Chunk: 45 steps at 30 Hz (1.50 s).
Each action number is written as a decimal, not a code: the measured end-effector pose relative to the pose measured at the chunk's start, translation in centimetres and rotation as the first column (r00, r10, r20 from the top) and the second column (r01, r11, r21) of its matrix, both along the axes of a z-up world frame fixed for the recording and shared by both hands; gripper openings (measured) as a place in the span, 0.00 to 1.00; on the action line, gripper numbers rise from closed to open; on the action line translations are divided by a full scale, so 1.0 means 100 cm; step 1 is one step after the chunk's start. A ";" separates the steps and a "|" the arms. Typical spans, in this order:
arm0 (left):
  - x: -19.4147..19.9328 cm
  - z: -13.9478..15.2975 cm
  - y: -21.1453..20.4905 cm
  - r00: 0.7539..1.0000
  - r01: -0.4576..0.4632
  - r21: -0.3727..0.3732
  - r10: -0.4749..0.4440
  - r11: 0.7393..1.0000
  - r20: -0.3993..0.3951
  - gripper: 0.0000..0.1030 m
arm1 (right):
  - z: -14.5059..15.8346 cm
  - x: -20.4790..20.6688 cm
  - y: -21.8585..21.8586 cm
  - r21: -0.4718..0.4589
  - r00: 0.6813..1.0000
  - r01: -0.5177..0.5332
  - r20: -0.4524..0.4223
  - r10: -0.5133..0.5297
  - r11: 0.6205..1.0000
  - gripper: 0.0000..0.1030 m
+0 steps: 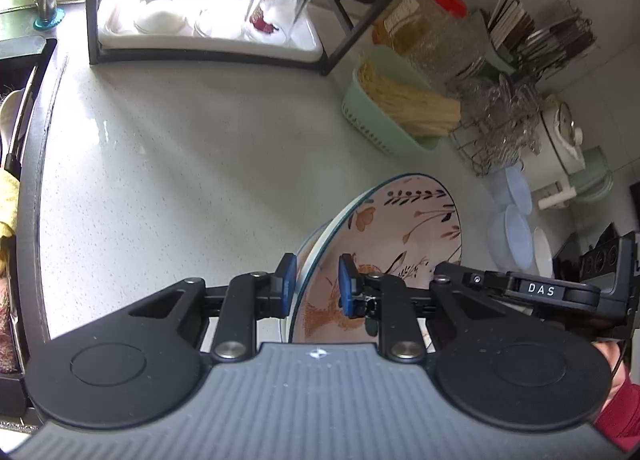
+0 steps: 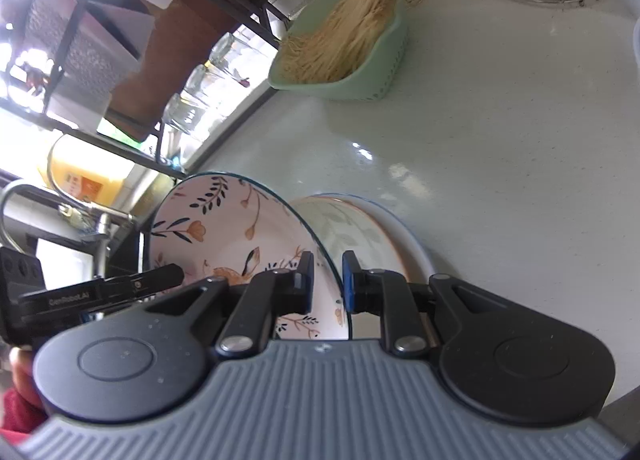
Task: Organize plates and bowls
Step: 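Lift the bunny-pattern bowl with both grippers toward the plate stack, then lower the bunny-pattern bowl onto the floral plate stack with both grippers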
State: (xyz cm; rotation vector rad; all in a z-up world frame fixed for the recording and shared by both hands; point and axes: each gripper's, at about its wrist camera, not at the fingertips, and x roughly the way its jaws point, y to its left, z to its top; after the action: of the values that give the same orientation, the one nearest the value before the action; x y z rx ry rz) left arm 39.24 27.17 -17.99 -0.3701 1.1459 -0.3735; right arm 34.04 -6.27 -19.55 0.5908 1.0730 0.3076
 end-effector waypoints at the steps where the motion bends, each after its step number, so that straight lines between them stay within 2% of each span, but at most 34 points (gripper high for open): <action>1: -0.001 -0.001 -0.004 1.000 0.011 0.018 -0.011 1.000 0.003 0.24 | 0.000 0.000 0.000 -0.015 1.000 -0.010 0.000 0.010 1.000 0.18; 6: -0.005 -0.009 -0.019 0.999 0.032 0.064 -0.031 0.997 -0.013 0.24 | -0.002 -0.003 0.002 -0.104 0.998 -0.058 -0.003 0.058 0.993 0.18; 12: -0.007 -0.015 -0.026 0.999 0.041 0.092 -0.038 0.995 -0.035 0.24 | -0.004 -0.004 0.003 -0.149 0.997 -0.071 -0.007 0.070 0.986 0.18; 17: -0.007 -0.021 -0.035 0.998 0.046 0.156 -0.037 0.987 -0.059 0.24 | -0.006 -0.005 0.007 -0.161 0.997 -0.081 -0.013 0.080 0.984 0.18; 21: -0.006 -0.023 -0.033 0.997 0.027 0.154 -0.014 0.988 -0.081 0.24 | -0.007 -0.005 0.007 -0.154 0.998 -0.066 -0.006 0.066 0.986 0.18; 28: -0.004 -0.022 -0.045 0.995 0.050 0.225 -0.030 0.973 -0.092 0.24 | -0.007 -0.009 0.003 -0.126 0.999 -0.044 0.003 0.045 0.991 0.18; 38: -0.014 -0.019 -0.044 0.996 0.011 0.223 0.008 0.975 -0.084 0.24 | 0.007 -0.018 0.003 -0.191 0.995 -0.065 0.068 0.079 0.979 0.19; 40: -0.018 -0.015 -0.044 0.997 -0.004 0.212 0.019 0.977 -0.070 0.24 | 0.010 -0.018 0.001 -0.198 0.994 -0.059 0.078 0.076 0.978 0.19; 42: -0.020 -0.011 -0.042 0.998 -0.023 0.198 0.035 0.980 -0.058 0.24 | 0.014 -0.019 0.002 -0.248 0.994 -0.052 0.084 0.075 0.967 0.19; 45: -0.023 -0.004 -0.045 0.999 -0.036 0.187 0.043 0.982 -0.032 0.24 | 0.017 -0.019 0.000 -0.246 0.992 -0.055 0.096 0.081 0.968 0.19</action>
State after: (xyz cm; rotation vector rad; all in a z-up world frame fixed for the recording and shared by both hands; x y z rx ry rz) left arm 36.94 22.70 -18.40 -0.2362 1.1964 -0.2231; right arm 32.10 -6.26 -17.87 0.3157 1.0120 0.2590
